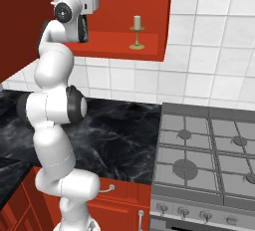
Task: Get the candle and the wine from the cabinet and move them to the dining counter.
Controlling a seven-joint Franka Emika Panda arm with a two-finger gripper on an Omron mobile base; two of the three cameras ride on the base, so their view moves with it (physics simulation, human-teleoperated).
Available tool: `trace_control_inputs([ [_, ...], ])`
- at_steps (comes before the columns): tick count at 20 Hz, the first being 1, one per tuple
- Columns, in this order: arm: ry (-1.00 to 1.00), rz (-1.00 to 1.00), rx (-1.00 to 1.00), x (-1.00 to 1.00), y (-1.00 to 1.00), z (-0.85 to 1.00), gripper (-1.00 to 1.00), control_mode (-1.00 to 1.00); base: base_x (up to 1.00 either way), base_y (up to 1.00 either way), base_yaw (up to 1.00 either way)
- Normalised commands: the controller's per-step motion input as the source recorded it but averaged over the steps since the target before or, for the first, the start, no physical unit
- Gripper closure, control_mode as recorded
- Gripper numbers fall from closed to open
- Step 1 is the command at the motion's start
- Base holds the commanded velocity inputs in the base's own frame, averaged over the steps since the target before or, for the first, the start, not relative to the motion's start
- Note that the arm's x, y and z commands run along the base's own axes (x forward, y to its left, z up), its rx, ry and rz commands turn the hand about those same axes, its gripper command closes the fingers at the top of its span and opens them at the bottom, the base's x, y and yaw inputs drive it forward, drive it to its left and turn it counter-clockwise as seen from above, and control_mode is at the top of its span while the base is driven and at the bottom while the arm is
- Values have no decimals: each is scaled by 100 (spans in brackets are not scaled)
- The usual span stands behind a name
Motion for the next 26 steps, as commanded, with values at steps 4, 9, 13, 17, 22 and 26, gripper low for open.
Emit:
trace_control_inputs([
  [4, 0, 0, 0, 0, 0, 0, 100, -100, 0, 0, 0],
  [9, 0, 0, 0, 0, 0, 0, 100, -100, 0, 0, 0],
  [13, 0, 0, 0, 0, 0, 0, 100, -100, 0, 0, 0],
  [17, 0, 0, 0, 0, 0, 0, 100, -100, 0, 0, 0],
  [22, 0, 0, 0, 0, 0, 0, 100, -100, 0, 0, 0],
  [26, 0, 0, 0, 0, 0, 0, 100, -100, 0, 0, 0],
])
